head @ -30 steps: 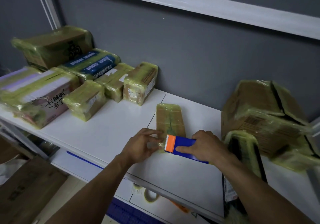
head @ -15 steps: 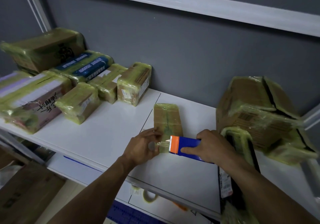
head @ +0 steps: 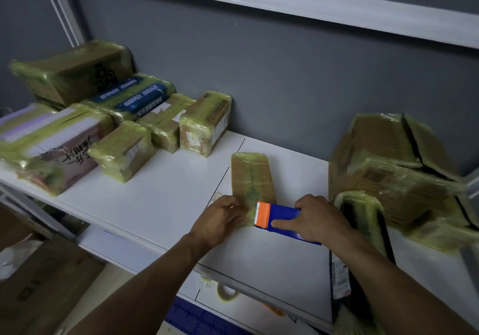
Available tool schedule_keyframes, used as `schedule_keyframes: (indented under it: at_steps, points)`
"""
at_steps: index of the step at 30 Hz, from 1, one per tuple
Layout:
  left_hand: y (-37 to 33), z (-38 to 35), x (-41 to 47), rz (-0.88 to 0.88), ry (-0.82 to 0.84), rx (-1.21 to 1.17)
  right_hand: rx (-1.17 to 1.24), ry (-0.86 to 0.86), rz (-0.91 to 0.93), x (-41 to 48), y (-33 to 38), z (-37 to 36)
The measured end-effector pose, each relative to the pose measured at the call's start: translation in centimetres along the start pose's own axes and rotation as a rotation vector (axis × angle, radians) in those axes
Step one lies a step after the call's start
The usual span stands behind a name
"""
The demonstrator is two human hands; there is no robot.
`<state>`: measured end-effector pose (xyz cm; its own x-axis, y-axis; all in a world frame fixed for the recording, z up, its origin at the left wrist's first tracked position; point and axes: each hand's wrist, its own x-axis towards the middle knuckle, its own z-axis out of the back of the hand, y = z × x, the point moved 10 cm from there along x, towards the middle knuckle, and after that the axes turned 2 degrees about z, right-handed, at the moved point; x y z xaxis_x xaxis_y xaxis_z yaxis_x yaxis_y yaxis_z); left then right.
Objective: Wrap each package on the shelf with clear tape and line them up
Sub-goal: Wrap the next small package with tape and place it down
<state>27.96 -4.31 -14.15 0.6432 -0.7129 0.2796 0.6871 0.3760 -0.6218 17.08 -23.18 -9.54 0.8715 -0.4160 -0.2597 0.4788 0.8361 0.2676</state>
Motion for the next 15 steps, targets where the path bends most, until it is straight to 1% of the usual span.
schedule_keyframes:
  at_steps: [3, 5, 11, 15]
  points:
    - [-1.3, 0.2, -0.2, -0.106, -0.016, 0.086, 0.024, -0.002, 0.014, -0.1, 0.3, 0.3]
    - [-1.6, 0.4, -0.4, -0.15, -0.046, 0.103, 0.05, 0.001, 0.018, -0.2, 0.5, 0.4]
    - [-2.0, 1.0, -0.1, -0.152, -0.059, 0.144, 0.051, -0.027, -0.014, -1.4, -1.2, 1.9]
    - [-2.4, 0.8, -0.1, -0.146, -0.028, 0.178, 0.027, -0.03, -0.014, -1.6, -1.3, 2.2]
